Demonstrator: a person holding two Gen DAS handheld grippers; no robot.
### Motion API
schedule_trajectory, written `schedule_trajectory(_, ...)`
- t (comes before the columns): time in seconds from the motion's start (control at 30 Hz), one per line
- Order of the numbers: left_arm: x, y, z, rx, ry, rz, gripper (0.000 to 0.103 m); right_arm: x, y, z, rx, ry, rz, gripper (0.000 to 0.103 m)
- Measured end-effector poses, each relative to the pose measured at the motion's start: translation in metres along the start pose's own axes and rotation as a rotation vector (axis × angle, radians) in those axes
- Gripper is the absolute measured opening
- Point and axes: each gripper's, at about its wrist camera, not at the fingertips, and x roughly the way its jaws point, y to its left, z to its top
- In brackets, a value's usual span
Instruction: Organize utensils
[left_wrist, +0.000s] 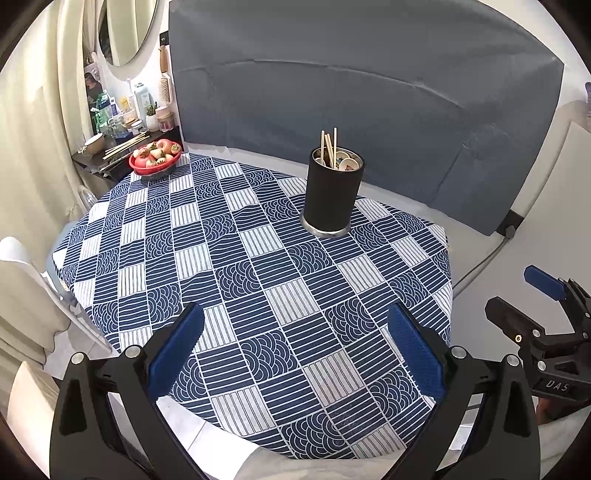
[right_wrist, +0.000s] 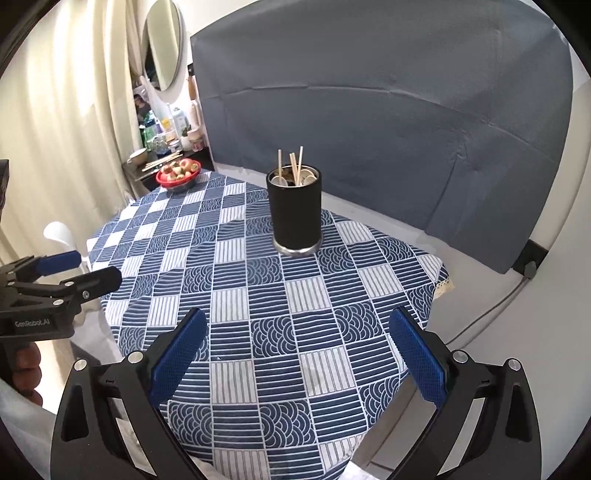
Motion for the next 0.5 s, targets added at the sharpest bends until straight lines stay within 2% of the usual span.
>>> schedule_trajectory(0.5, 0.0012, 0.0051, 0.0021, 0.003, 0.008, -0.004, 0.097, -0.0006, 0.0017, 0.0024, 0.000, -0.007, -0.001, 0.095)
